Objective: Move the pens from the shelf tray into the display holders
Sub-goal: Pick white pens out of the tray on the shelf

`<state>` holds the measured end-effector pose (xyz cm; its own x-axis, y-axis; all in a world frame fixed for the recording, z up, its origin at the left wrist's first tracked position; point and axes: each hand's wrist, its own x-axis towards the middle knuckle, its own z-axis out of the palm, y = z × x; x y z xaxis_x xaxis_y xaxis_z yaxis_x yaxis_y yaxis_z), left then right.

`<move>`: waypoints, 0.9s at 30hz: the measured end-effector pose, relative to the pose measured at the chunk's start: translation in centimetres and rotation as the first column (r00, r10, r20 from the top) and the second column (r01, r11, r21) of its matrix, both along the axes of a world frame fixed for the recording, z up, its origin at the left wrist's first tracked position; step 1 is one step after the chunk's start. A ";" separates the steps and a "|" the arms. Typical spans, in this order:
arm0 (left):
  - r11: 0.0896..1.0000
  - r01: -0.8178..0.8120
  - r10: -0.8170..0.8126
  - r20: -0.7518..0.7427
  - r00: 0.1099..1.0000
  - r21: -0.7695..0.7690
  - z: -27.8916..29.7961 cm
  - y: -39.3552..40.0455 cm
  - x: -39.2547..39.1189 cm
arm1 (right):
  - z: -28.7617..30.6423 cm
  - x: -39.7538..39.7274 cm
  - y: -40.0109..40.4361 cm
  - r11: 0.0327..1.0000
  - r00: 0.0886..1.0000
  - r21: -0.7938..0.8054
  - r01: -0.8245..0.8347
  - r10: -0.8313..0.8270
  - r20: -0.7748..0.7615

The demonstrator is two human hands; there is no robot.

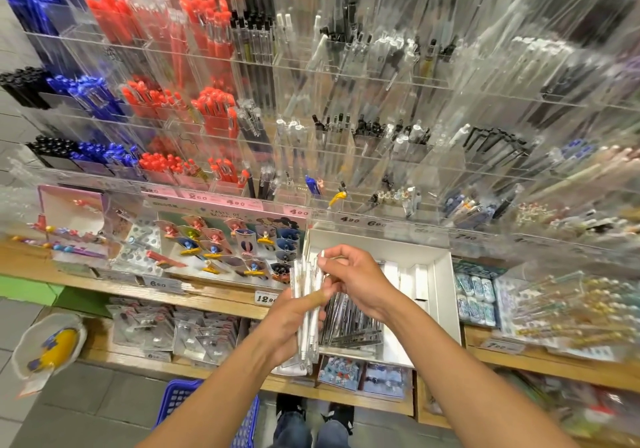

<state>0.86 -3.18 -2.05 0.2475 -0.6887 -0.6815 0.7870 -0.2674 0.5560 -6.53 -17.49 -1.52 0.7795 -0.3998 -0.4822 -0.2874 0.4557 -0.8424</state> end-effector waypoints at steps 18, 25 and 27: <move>0.983 -0.105 0.102 0.028 0.994 0.151 -0.1 2.2 1.6 | -11.1 2.3 -4.3 0.852 0.765 -0.412 -0.324 -0.021 -0.644; 0.978 -0.110 0.100 0.064 0.993 0.175 -0.2 2.5 1.6 | -12.5 3.8 -2.3 0.776 0.695 -0.469 -0.421 -0.056 -0.717; 0.978 -0.106 0.095 0.070 0.993 0.178 -0.2 2.6 1.6 | -12.3 3.8 -2.2 0.776 0.698 -0.485 -0.404 -0.082 -0.712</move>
<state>2.45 -0.58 -2.24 0.3538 -0.5250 -0.7741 0.7810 -0.2896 0.5534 -2.68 -19.72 -13.83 0.4198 -0.6754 -0.6063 -0.8831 -0.1497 -0.4447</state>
